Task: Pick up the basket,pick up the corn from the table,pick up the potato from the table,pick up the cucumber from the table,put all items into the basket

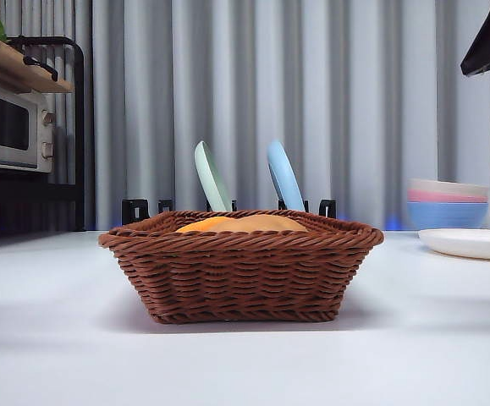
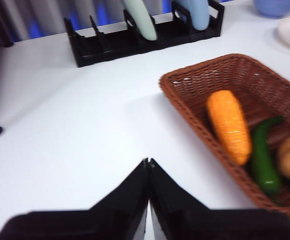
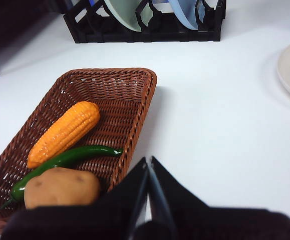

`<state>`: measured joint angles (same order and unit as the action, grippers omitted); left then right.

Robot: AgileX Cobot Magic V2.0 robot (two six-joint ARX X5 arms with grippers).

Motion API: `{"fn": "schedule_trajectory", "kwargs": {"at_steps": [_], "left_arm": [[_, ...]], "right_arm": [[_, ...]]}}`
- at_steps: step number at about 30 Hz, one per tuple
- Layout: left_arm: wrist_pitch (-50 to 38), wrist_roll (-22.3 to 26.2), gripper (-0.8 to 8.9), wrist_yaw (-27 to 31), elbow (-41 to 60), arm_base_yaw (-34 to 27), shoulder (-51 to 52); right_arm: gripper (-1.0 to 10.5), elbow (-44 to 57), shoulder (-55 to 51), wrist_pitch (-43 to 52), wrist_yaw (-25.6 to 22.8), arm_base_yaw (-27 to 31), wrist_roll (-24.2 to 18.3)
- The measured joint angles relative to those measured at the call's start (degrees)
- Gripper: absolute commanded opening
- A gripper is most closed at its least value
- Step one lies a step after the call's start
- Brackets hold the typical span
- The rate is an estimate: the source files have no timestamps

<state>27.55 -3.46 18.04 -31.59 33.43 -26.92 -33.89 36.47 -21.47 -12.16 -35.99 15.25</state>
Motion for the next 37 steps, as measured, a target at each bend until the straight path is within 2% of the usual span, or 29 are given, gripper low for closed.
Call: {"fn": "schedule_trajectory", "kwargs": {"at_steps": [4, 11, 16, 22, 28, 37], "left_arm": [[2.43, 2.43, -0.03, 4.31, 0.0, -1.27, 2.75], [3.17, 2.89, -0.03, -0.28, 0.22, -10.71, 10.38], [-3.98, 2.99, -0.03, -1.09, 5.51, -20.04, 15.63], [-15.06, 3.02, -0.03, -8.24, 18.23, -29.05, 18.1], [-18.71, 3.02, -0.03, -10.64, 26.91, -31.43, 19.23], [-16.72, 3.02, -0.03, -12.44, 29.64, -31.5, 24.7]], "right_arm": [[0.0, 0.0, -0.02, -0.07, 0.0, 0.0, 0.0], [0.0, 0.0, -0.02, -0.15, 0.0, 0.0, 0.0], [0.0, 0.0, -0.02, -0.17, 0.0, 0.0, 0.0], [0.0, 0.0, -0.02, -0.15, 0.0, 0.02, 0.0], [0.0, 0.0, -0.02, -0.17, 0.0, 0.0, 0.0], [0.0, 0.0, -0.02, -0.17, 0.0, 0.02, 0.0]]}}
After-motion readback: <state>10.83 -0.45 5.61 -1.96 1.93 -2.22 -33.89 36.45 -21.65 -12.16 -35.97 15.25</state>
